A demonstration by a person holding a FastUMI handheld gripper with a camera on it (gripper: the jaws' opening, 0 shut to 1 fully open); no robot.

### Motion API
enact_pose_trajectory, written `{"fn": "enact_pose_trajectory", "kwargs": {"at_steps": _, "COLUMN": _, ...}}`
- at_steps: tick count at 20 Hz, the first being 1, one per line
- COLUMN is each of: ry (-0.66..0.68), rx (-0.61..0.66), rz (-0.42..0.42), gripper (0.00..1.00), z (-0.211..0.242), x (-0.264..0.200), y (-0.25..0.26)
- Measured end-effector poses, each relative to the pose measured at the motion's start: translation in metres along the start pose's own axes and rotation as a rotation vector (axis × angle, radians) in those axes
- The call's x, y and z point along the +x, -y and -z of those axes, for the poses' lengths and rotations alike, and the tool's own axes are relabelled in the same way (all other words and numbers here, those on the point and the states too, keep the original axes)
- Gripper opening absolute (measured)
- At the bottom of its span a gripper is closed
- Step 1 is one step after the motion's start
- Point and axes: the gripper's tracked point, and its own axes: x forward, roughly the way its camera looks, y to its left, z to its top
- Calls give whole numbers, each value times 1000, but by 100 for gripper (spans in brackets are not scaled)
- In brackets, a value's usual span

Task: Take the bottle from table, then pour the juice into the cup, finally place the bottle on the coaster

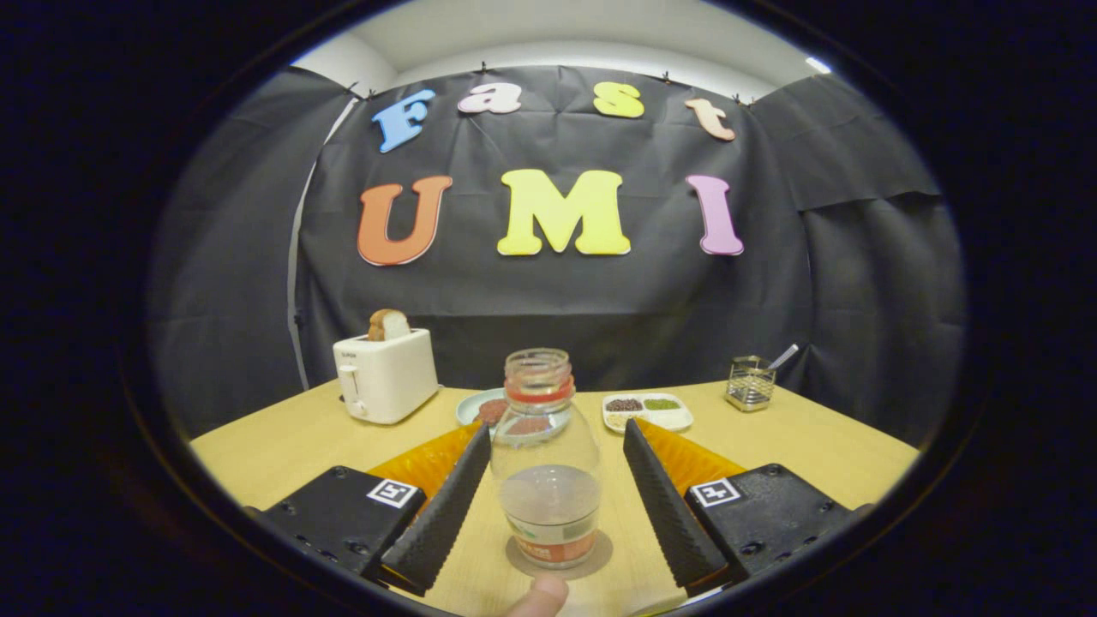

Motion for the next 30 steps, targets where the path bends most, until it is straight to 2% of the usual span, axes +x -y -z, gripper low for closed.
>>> {"fn": "enact_pose_trajectory", "kwargs": {"at_steps": 5, "ry": 34, "rx": 22, "rz": -10, "gripper": 100, "z": -46, "x": -41, "y": -1}}
{"fn": "enact_pose_trajectory", "kwargs": {"at_steps": 8, "ry": 29, "rx": 26, "rz": 7, "gripper": 100, "z": -65, "x": -68, "y": 1}}
{"fn": "enact_pose_trajectory", "kwargs": {"at_steps": 14, "ry": 26, "rx": 42, "rz": -12, "gripper": 99, "z": -95, "x": -137, "y": -5}}
{"fn": "enact_pose_trajectory", "kwargs": {"at_steps": 20, "ry": 37, "rx": 42, "rz": -21, "gripper": 100, "z": -106, "x": -197, "y": 3}}
{"fn": "enact_pose_trajectory", "kwargs": {"at_steps": 26, "ry": -18, "rx": 46, "rz": 1, "gripper": 100, "z": -73, "x": -261, "y": 24}}
{"fn": "enact_pose_trajectory", "kwargs": {"at_steps": 30, "ry": -15, "rx": 83, "rz": 6, "gripper": 100, "z": -89, "x": -301, "y": 30}}
